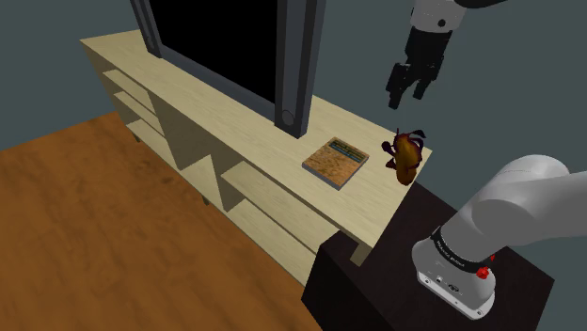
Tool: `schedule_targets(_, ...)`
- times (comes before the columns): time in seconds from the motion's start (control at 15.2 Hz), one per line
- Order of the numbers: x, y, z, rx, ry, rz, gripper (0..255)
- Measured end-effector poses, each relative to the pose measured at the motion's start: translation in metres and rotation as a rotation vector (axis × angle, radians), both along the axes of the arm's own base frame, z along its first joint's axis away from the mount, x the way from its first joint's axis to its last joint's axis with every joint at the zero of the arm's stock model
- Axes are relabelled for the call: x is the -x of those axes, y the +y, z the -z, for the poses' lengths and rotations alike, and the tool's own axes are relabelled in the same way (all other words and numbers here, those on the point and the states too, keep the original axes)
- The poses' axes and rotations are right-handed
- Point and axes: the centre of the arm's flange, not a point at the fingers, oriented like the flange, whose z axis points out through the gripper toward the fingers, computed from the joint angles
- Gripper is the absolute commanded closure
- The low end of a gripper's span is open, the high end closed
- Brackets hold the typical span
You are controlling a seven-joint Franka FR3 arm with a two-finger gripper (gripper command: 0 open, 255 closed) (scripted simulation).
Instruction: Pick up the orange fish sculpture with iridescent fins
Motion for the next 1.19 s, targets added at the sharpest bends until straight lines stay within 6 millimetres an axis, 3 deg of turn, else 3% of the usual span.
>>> schedule_targets(0.13,-0.002,-0.006,0.004,-0.006,-0.001,0.029,0)
schedule_targets(0.53,-0.013,-0.074,0.051,-0.072,-0.010,0.372,0)
schedule_targets(1.06,0.013,-0.166,0.128,-0.169,-0.028,0.874,0)
schedule_targets(1.19,0.018,-0.173,0.140,-0.180,-0.030,0.933,0)
